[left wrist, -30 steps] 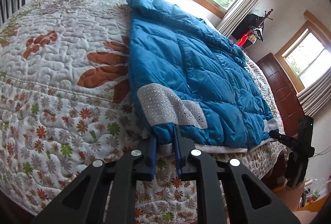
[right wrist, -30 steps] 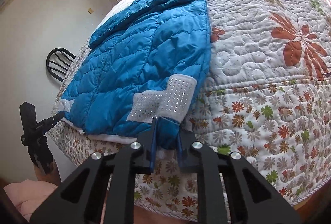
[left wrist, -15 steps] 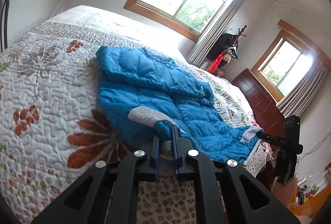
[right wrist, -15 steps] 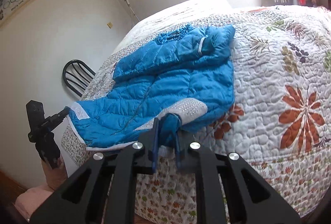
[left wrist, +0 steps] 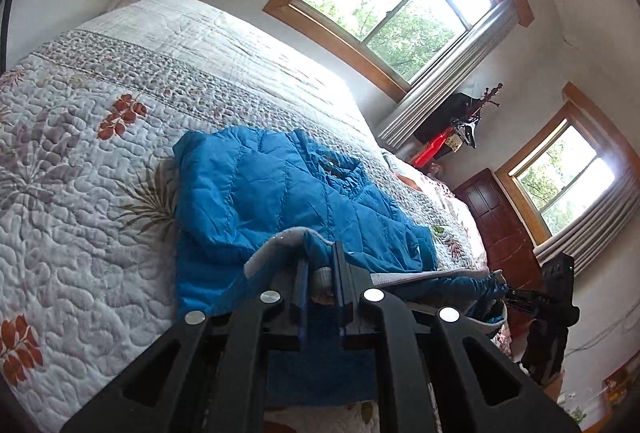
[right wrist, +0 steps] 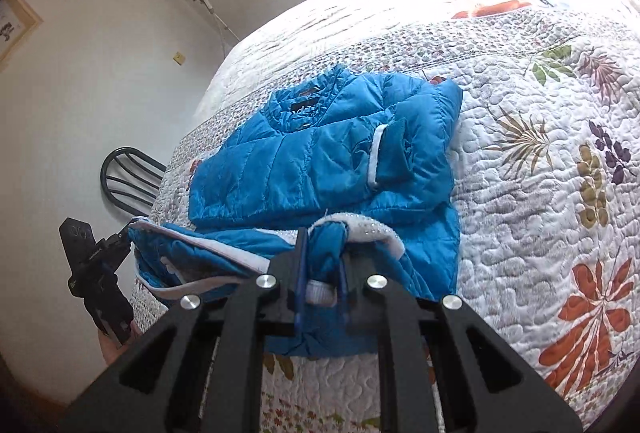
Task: Fold large clothes
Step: 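Lift the hem with both tools, fold it toward the collar, open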
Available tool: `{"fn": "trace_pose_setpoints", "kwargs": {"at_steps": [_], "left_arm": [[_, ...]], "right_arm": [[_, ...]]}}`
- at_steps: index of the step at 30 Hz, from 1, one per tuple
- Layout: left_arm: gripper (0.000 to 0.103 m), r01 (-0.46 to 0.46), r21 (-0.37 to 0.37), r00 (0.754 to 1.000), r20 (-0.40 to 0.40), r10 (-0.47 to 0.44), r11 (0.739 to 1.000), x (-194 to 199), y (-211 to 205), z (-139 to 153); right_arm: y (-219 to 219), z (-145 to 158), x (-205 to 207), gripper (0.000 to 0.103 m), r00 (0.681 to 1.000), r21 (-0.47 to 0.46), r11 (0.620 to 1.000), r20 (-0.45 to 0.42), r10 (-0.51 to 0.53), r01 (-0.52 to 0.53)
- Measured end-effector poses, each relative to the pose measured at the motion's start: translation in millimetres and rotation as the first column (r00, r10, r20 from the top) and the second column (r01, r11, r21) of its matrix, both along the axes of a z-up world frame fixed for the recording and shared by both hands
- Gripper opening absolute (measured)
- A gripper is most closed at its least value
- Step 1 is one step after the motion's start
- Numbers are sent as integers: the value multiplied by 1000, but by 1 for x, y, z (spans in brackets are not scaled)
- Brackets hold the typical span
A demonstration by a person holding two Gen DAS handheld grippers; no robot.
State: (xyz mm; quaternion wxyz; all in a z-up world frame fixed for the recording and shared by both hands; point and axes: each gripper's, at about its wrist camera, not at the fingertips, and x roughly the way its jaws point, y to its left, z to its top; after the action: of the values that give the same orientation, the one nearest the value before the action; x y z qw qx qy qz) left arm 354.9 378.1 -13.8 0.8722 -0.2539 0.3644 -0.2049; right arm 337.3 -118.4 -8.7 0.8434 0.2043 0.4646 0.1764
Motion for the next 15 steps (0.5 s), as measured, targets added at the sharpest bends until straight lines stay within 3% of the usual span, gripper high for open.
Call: {"fn": "trace_pose_setpoints", "kwargs": {"at_steps": [15], "left_arm": [[11, -31, 34, 978, -206, 38, 999, 117, -4, -71]], "right_arm": [[-9, -72, 116, 12, 978, 35, 997, -202, -58, 67]]}}
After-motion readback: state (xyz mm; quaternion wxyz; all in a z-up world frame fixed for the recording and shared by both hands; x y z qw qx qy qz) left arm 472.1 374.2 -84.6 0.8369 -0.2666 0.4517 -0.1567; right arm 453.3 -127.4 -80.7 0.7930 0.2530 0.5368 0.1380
